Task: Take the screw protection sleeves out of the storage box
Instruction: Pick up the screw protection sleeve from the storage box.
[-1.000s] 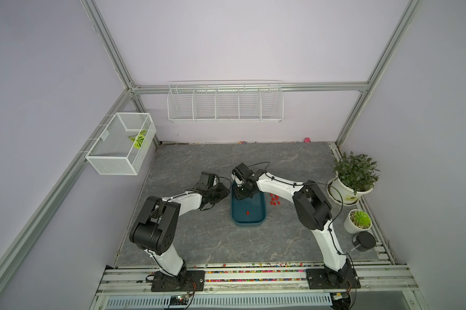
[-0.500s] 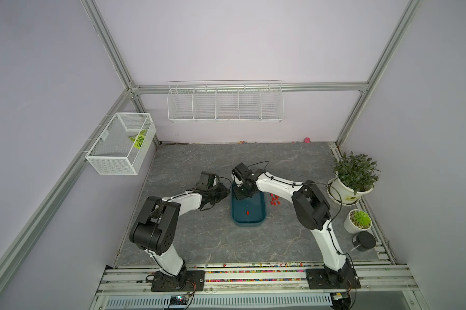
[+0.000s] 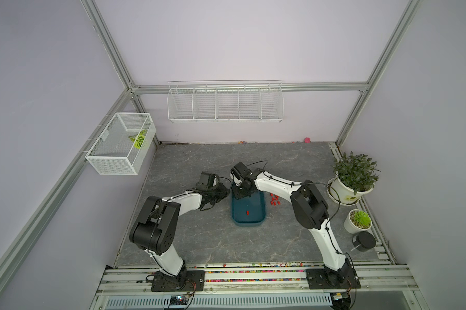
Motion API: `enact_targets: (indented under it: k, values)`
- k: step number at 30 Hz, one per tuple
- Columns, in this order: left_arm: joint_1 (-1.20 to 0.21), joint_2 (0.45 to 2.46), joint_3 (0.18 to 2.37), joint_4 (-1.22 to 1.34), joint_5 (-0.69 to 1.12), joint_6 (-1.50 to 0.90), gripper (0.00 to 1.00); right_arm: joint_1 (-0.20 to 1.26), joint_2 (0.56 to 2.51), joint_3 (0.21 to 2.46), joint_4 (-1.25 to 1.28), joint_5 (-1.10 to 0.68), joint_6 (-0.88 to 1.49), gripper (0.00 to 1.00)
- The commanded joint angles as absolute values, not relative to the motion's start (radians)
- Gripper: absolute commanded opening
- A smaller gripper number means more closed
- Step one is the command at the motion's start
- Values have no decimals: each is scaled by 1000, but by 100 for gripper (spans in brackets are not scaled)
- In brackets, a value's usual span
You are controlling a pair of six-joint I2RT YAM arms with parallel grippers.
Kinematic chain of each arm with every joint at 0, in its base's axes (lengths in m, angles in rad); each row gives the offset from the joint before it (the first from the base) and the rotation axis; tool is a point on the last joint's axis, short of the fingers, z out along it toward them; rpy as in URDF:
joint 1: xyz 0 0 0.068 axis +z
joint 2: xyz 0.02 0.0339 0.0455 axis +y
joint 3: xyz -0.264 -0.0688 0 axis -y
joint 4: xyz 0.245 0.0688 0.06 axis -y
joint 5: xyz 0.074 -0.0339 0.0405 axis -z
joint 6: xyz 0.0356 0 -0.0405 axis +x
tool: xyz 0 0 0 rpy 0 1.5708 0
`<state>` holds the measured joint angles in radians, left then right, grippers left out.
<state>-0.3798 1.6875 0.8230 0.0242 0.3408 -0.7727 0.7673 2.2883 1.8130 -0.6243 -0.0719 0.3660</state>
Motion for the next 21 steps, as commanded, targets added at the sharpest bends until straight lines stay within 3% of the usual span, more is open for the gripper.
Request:
enact_targets:
  k: [1,9,21]
  values:
    - [-384,1695,846,17,348,-757,32,774,2293,1801,-633,-54,357,12]
    - [-384,1700,851,14,348,-755,32,771,2254,1782,-622,-46,357,10]
    - [-384,1701,854,15,347,-755,32,737,2040,1639,-605,-19,347,12]
